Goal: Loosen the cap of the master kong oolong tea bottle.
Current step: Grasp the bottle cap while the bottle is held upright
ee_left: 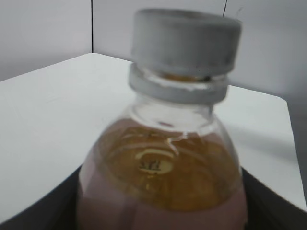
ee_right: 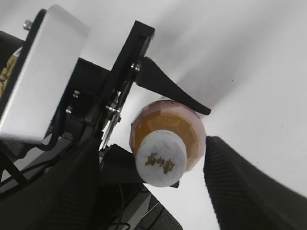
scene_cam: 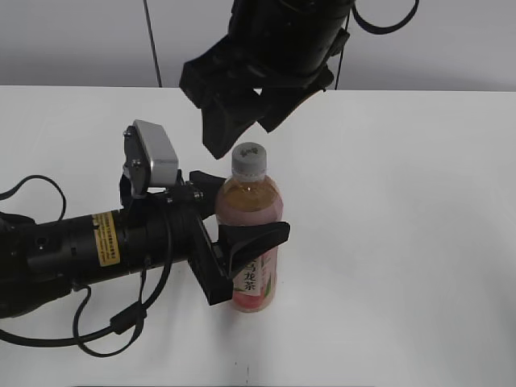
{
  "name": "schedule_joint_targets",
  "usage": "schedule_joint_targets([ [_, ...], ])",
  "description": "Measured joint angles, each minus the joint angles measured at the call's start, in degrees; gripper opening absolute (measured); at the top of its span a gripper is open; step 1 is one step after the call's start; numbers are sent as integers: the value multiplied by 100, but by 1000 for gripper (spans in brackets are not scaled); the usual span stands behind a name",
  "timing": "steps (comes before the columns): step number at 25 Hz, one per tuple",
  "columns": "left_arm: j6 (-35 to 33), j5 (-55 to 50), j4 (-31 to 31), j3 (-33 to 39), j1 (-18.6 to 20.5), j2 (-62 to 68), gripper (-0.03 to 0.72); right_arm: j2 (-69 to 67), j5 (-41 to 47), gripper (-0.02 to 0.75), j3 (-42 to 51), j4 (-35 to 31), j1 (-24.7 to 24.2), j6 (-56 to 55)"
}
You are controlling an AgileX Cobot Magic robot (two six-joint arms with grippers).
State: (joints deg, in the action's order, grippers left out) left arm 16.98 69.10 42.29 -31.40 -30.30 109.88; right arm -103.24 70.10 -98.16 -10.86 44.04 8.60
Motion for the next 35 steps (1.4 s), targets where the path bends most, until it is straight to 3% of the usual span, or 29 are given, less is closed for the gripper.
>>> schedule_joint_targets([
  [25,0,0,0,0,0,0,461,17,-3,512,373,84,0,-99],
  [35,0,0,0,0,0,0,461,-60,-3,464,373,98,0,-99],
])
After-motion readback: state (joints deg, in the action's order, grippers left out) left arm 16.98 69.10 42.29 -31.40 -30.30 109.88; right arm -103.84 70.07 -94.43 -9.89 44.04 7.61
